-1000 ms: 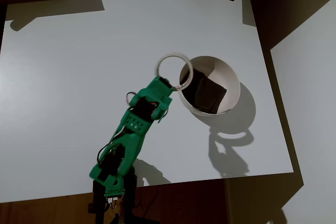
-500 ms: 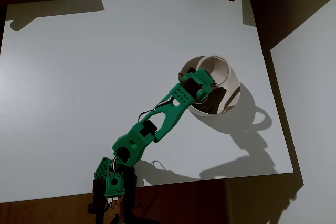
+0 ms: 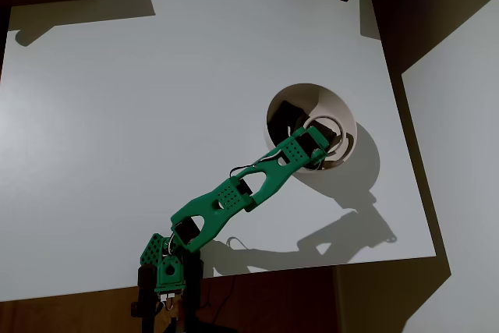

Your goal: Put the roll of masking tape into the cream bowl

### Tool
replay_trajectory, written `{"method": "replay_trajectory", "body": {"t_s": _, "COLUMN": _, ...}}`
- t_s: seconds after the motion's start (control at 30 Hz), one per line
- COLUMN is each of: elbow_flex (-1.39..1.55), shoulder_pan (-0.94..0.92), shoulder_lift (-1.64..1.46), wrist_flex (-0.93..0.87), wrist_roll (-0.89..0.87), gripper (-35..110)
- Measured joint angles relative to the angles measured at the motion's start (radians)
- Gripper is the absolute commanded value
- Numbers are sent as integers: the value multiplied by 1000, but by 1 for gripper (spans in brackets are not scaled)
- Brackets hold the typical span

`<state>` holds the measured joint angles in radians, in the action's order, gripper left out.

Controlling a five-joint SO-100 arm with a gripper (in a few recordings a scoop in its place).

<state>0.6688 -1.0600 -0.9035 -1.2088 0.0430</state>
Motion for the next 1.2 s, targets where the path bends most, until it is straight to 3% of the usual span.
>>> {"method": "replay_trajectory", "body": {"t_s": 0.07, "elbow_flex": 0, "shoulder_pan": -18, "shoulder_lift": 9, "wrist_flex": -3, "wrist_roll": 3, "gripper": -4}}
{"method": "replay_trajectory", "body": {"t_s": 0.17, "elbow_flex": -6, "shoulder_pan": -31, "shoulder_lift": 8, "wrist_flex": -6, "wrist_roll": -9, "gripper": 29}}
{"method": "replay_trajectory", "body": {"t_s": 0.23, "elbow_flex": -12, "shoulder_pan": -29, "shoulder_lift": 8, "wrist_flex": -11, "wrist_roll": -20, "gripper": 33}}
{"method": "replay_trajectory", "body": {"t_s": 0.6, "elbow_flex": -12, "shoulder_pan": 37, "shoulder_lift": -5, "wrist_flex": -26, "wrist_roll": -75, "gripper": 23}}
{"method": "replay_trajectory", "body": {"t_s": 0.63, "elbow_flex": -12, "shoulder_pan": 43, "shoulder_lift": -12, "wrist_flex": -26, "wrist_roll": -83, "gripper": 15}}
{"method": "replay_trajectory", "body": {"t_s": 0.67, "elbow_flex": -12, "shoulder_pan": 51, "shoulder_lift": -25, "wrist_flex": -26, "wrist_roll": -92, "gripper": -7}}
{"method": "replay_trajectory", "body": {"t_s": 0.7, "elbow_flex": -12, "shoulder_pan": 60, "shoulder_lift": -38, "wrist_flex": -26, "wrist_roll": -100, "gripper": -8}}
{"method": "replay_trajectory", "body": {"t_s": 1.2, "elbow_flex": -78, "shoulder_pan": 264, "shoulder_lift": -353, "wrist_flex": -192, "wrist_roll": -232, "gripper": -8}}
